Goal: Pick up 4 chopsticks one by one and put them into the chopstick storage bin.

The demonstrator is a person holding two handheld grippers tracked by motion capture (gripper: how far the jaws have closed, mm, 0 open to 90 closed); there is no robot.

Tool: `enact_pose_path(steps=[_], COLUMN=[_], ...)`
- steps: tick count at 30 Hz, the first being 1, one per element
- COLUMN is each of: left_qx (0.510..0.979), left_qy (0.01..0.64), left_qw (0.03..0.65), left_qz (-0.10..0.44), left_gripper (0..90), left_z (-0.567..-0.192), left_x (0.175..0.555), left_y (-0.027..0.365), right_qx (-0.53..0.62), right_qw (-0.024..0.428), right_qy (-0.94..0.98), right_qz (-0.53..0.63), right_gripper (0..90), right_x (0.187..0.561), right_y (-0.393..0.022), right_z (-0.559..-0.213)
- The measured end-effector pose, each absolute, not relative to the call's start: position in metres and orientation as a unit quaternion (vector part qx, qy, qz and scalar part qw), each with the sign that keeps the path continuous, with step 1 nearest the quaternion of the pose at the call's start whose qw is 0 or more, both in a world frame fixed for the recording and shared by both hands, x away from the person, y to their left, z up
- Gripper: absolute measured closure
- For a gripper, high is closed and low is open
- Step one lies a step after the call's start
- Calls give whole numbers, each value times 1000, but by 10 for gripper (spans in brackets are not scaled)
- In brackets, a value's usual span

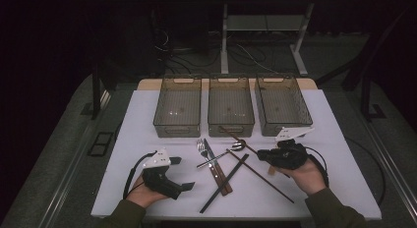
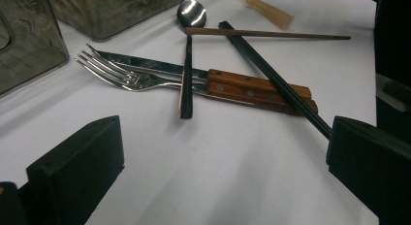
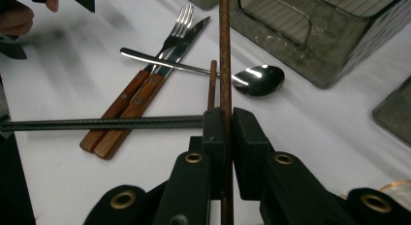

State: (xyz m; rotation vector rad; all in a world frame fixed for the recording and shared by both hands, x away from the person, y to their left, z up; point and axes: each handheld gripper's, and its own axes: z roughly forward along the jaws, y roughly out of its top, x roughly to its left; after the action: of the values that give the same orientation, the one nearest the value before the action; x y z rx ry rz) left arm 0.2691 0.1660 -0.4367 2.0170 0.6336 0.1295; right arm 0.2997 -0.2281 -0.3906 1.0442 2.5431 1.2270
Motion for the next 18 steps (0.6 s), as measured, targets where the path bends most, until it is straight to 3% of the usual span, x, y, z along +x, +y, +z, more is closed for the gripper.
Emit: enact_pose_path(steps=[18], left_qx=[828], left_qy=[267], left_qw=[490], left_qz=[54], left_gripper=[0], left_z=[-436], left_x=[268], left_y=[166], right_qx=[346], right_qw=[62], right_qy=[839], right_qz=[415], right_gripper=[843], right_x=[326], right_y=[-199], right_z=[-377])
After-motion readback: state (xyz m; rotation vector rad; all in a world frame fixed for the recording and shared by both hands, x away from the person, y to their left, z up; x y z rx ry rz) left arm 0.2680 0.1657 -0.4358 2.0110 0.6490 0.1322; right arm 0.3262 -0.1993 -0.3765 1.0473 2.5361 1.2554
